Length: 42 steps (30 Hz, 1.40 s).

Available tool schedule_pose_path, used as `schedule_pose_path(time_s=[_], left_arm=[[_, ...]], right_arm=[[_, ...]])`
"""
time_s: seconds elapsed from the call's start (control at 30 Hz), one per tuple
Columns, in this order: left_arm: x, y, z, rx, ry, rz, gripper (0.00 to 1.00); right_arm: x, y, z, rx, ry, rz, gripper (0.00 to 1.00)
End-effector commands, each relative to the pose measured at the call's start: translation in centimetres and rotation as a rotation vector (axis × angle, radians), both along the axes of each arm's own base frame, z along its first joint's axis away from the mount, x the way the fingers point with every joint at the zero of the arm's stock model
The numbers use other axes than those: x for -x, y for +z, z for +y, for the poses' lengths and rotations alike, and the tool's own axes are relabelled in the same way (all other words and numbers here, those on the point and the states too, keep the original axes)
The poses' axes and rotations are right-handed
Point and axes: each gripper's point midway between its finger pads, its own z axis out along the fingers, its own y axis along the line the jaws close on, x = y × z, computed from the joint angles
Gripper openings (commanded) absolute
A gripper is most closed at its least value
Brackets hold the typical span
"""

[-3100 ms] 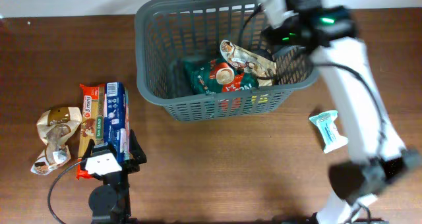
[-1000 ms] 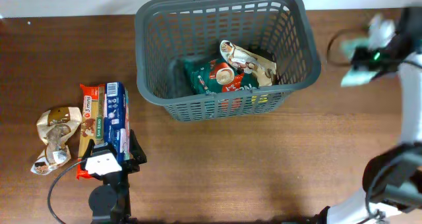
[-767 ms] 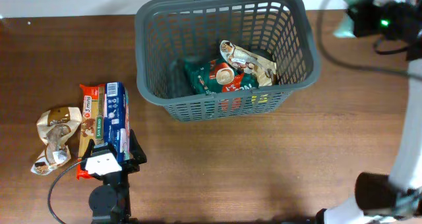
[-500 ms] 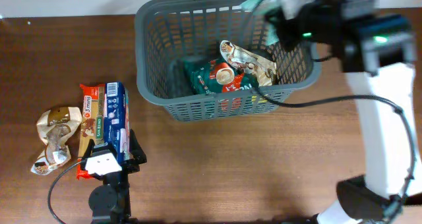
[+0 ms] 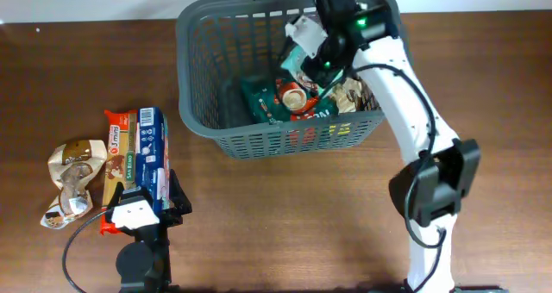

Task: Pack container
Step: 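Drop the tissue pack into the basket and raise the right arm, then reach the left gripper to the blue tissue box and grasp it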

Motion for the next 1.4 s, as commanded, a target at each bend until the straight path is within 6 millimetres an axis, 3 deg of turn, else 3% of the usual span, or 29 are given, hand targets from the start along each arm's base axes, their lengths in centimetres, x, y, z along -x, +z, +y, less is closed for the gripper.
schedule_pose_path(time_s=[0.0,0.07,0.23,0.3,0.43,0.53,0.7,0.87,0.9,0.93,1.13,1.37], left_arm=[[0.0,-0.1,0.1,0.001,0.006,-0.003,0.99],[0.0,-0.1,0.1,0.001,0.006,-0.002,0.99],[0.0,-0.1,0.1,0.001,0.006,-0.002,0.99],[0.0,-0.1,0.1,0.001,0.007,-0.002,0.99],[0.0,-0.1,0.1,0.001,0.007,-0.002,0.99],[0.0,-0.1,0.1,0.001,0.007,-0.002,0.99],[0.0,-0.1,0.1,0.001,0.006,-0.002,0.99],[0.0,-0.1,0.1,0.001,0.006,-0.002,0.99],[0.0,-0.1,0.1,0.001,0.006,-0.002,0.99],[0.0,-0.1,0.1,0.001,0.006,-0.002,0.99],[0.0,-0.1,0.1,0.001,0.006,-0.002,0.99],[0.0,-0.1,0.1,0.001,0.006,-0.002,0.99]], right_arm=[[0.2,2.5,0.6,-0.034,0.003,-0.05,0.82],[0.1,3.8,-0.1,-0.037,-0.044,-0.074,0.82],[0.2,10.9,-4.5,-0.106,-0.222,-0.209,0.85],[1.0,16.0,-8.9,-0.162,-0.351,-0.313,0.86],[2.9,22.1,-17.0,-0.245,-0.586,-0.444,0.88],[4.8,24.9,-21.7,-0.311,-0.676,-0.498,0.88],[6.1,25.7,-26.7,-0.334,-0.772,-0.526,0.88],[5.8,24.2,-29.8,-0.288,-0.854,-0.518,0.88],[5.6,23.8,-30.2,-0.28,-0.866,-0.512,0.89],[5.5,23.2,-30.8,-0.274,-0.879,-0.501,0.99],[5.3,21.3,-32.1,-0.263,-0.913,-0.467,1.0],[5.3,21.1,-32.1,-0.262,-0.914,-0.461,0.99]])
